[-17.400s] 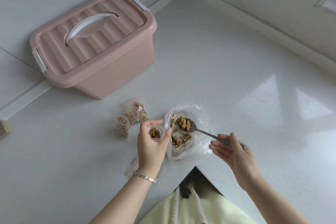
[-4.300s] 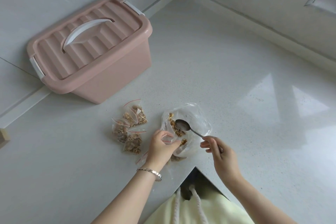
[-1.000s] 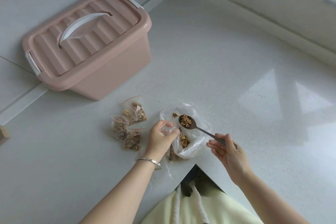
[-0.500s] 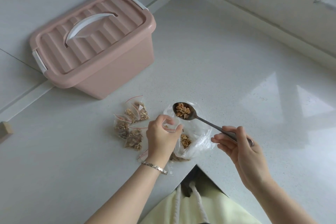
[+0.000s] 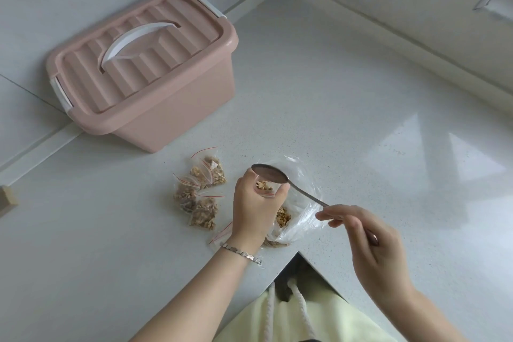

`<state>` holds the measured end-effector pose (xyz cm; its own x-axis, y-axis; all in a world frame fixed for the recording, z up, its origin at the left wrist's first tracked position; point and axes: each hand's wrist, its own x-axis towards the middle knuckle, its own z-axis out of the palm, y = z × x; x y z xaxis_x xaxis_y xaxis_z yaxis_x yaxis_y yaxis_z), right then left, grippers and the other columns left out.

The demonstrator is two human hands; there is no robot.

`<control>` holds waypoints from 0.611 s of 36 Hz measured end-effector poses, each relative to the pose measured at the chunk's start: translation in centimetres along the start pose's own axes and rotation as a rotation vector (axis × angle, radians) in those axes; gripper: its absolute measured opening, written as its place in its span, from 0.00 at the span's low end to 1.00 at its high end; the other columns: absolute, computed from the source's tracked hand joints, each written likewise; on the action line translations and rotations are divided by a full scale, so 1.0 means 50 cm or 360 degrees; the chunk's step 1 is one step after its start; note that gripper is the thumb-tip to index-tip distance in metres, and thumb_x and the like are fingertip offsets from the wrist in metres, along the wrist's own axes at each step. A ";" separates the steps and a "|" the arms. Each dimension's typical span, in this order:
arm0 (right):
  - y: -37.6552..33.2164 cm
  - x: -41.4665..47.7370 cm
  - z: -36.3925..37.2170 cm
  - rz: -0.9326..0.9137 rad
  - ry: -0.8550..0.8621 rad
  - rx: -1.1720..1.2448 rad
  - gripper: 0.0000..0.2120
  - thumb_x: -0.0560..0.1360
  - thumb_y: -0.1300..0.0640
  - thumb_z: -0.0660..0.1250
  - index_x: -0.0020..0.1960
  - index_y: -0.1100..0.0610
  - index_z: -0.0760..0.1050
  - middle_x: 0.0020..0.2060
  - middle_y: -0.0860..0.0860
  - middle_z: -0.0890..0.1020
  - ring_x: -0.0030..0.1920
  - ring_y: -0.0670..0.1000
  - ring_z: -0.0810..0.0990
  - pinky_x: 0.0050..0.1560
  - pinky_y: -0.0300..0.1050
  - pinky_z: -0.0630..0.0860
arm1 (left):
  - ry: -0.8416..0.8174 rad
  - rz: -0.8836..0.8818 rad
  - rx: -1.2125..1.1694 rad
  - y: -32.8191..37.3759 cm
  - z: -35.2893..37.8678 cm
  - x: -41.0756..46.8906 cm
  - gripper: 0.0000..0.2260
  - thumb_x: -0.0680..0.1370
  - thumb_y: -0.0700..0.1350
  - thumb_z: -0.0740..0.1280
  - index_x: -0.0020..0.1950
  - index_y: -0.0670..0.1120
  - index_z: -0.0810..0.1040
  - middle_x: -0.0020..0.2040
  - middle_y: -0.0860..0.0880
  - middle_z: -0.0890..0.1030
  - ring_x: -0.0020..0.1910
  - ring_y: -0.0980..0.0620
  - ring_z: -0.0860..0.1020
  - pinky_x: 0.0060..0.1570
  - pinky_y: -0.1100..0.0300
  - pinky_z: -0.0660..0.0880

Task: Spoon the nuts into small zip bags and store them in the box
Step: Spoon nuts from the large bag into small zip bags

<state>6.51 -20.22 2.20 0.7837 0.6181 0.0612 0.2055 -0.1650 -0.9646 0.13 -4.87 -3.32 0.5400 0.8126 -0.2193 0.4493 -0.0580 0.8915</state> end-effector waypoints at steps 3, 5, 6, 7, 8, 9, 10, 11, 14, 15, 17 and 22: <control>0.006 -0.001 -0.005 -0.0138 -0.0001 -0.0107 0.17 0.79 0.42 0.52 0.49 0.47 0.77 0.45 0.40 0.81 0.44 0.39 0.80 0.45 0.28 0.72 | 0.0014 0.0054 -0.0009 -0.004 -0.005 -0.004 0.12 0.67 0.48 0.73 0.46 0.48 0.76 0.47 0.52 0.79 0.51 0.55 0.76 0.53 0.56 0.75; 0.009 0.000 -0.008 -0.0152 0.0050 -0.0095 0.16 0.79 0.43 0.52 0.49 0.46 0.78 0.44 0.40 0.82 0.43 0.39 0.80 0.45 0.28 0.72 | 0.0070 0.0129 -0.0053 -0.004 -0.010 -0.010 0.10 0.69 0.43 0.73 0.45 0.49 0.75 0.45 0.53 0.79 0.49 0.55 0.77 0.54 0.61 0.74; 0.010 0.001 -0.009 -0.0144 0.0081 -0.0078 0.16 0.79 0.43 0.52 0.48 0.44 0.78 0.43 0.40 0.82 0.43 0.40 0.80 0.45 0.28 0.72 | 0.0126 0.0195 -0.0080 -0.003 -0.013 -0.013 0.11 0.69 0.41 0.73 0.44 0.51 0.74 0.44 0.54 0.79 0.48 0.56 0.77 0.53 0.62 0.74; 0.010 0.002 -0.010 -0.0131 0.0110 -0.0058 0.15 0.79 0.42 0.52 0.48 0.41 0.78 0.43 0.40 0.82 0.42 0.40 0.80 0.44 0.28 0.72 | 0.0189 0.0286 -0.0095 -0.005 -0.016 -0.015 0.13 0.69 0.40 0.74 0.44 0.53 0.73 0.44 0.55 0.78 0.47 0.58 0.77 0.53 0.64 0.73; 0.012 0.003 -0.011 -0.0115 0.0135 -0.0038 0.14 0.78 0.41 0.53 0.48 0.40 0.77 0.42 0.40 0.82 0.42 0.41 0.80 0.44 0.28 0.72 | 0.0243 0.0390 -0.0096 -0.007 -0.020 -0.016 0.14 0.69 0.40 0.74 0.45 0.54 0.73 0.44 0.55 0.78 0.47 0.59 0.76 0.53 0.67 0.73; 0.013 0.005 -0.013 -0.0095 0.0152 -0.0024 0.14 0.78 0.40 0.53 0.47 0.38 0.77 0.42 0.40 0.83 0.42 0.41 0.81 0.44 0.28 0.73 | 0.0272 0.0489 -0.0093 -0.010 -0.024 -0.018 0.13 0.69 0.41 0.73 0.46 0.53 0.72 0.45 0.56 0.78 0.47 0.60 0.76 0.52 0.70 0.71; 0.015 0.005 -0.014 -0.0070 0.0165 -0.0019 0.13 0.77 0.40 0.54 0.47 0.38 0.77 0.42 0.39 0.83 0.42 0.41 0.81 0.44 0.28 0.73 | 0.0282 0.0558 -0.0076 -0.013 -0.028 -0.019 0.11 0.69 0.44 0.72 0.46 0.51 0.72 0.45 0.57 0.77 0.47 0.61 0.76 0.52 0.72 0.70; 0.018 0.006 -0.016 -0.0039 0.0173 -0.0016 0.12 0.77 0.42 0.55 0.47 0.37 0.77 0.41 0.39 0.83 0.42 0.42 0.81 0.44 0.28 0.73 | 0.0282 0.0586 -0.0053 -0.017 -0.031 -0.019 0.10 0.69 0.46 0.71 0.47 0.50 0.73 0.45 0.57 0.77 0.47 0.61 0.76 0.52 0.73 0.70; 0.026 0.006 -0.019 0.0034 0.0168 -0.0008 0.12 0.76 0.43 0.55 0.46 0.38 0.78 0.40 0.40 0.83 0.42 0.42 0.81 0.44 0.28 0.73 | 0.0278 0.0365 -0.0046 -0.024 -0.040 -0.015 0.11 0.70 0.42 0.73 0.44 0.53 0.72 0.43 0.56 0.78 0.43 0.61 0.77 0.46 0.73 0.72; 0.028 0.007 -0.019 0.0057 0.0160 -0.0012 0.13 0.76 0.40 0.55 0.46 0.38 0.78 0.40 0.40 0.83 0.42 0.42 0.81 0.44 0.29 0.73 | 0.0268 0.0206 -0.0063 -0.023 -0.041 -0.012 0.11 0.70 0.41 0.73 0.43 0.53 0.72 0.42 0.55 0.78 0.41 0.63 0.77 0.42 0.74 0.72; 0.033 0.009 -0.018 0.0135 0.0147 -0.0018 0.13 0.75 0.38 0.55 0.45 0.38 0.78 0.39 0.40 0.83 0.42 0.43 0.81 0.43 0.30 0.74 | 0.0248 -0.0107 -0.0011 -0.023 -0.043 -0.001 0.09 0.71 0.41 0.72 0.44 0.50 0.73 0.42 0.54 0.77 0.37 0.64 0.76 0.37 0.72 0.71; 0.072 0.017 -0.001 0.0423 0.0110 -0.0071 0.13 0.79 0.54 0.57 0.43 0.46 0.79 0.38 0.44 0.83 0.40 0.43 0.82 0.44 0.41 0.78 | 0.0141 -0.0472 0.0230 -0.041 -0.039 0.035 0.10 0.71 0.45 0.71 0.49 0.46 0.73 0.45 0.52 0.76 0.44 0.54 0.75 0.43 0.61 0.69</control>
<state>7.96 -20.34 -1.21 0.8512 0.4951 -0.1739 0.0117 -0.3492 -0.9370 -1.22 -2.18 -4.76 0.3096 0.8532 -0.4198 0.6772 0.1121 0.7272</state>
